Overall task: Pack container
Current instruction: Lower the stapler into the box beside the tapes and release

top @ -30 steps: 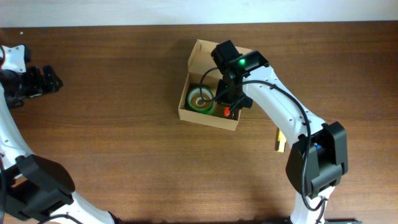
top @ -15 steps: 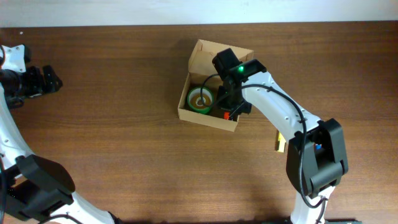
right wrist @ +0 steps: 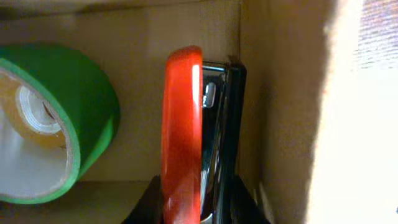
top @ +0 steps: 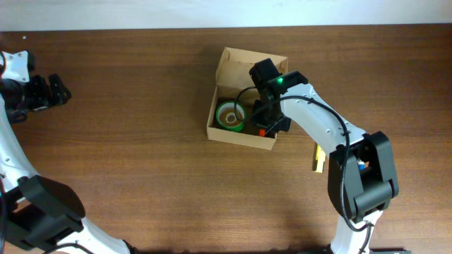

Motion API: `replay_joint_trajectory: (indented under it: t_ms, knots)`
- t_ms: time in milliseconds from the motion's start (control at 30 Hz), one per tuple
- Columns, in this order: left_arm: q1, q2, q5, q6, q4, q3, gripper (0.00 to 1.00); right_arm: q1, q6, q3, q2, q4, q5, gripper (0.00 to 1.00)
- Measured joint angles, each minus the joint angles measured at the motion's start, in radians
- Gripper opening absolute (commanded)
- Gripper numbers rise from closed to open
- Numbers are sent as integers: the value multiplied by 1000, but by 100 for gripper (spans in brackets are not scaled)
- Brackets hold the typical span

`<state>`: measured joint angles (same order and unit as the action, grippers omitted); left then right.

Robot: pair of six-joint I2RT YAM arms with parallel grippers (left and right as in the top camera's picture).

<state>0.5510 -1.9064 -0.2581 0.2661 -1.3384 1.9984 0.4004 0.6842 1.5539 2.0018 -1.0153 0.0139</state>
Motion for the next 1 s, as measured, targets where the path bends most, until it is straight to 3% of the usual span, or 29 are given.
replay_joint_trajectory:
  t_ms: [1000]
  knots:
    - [0,0,0,0,0,0,100,0,-15,0,61,29,0,27]
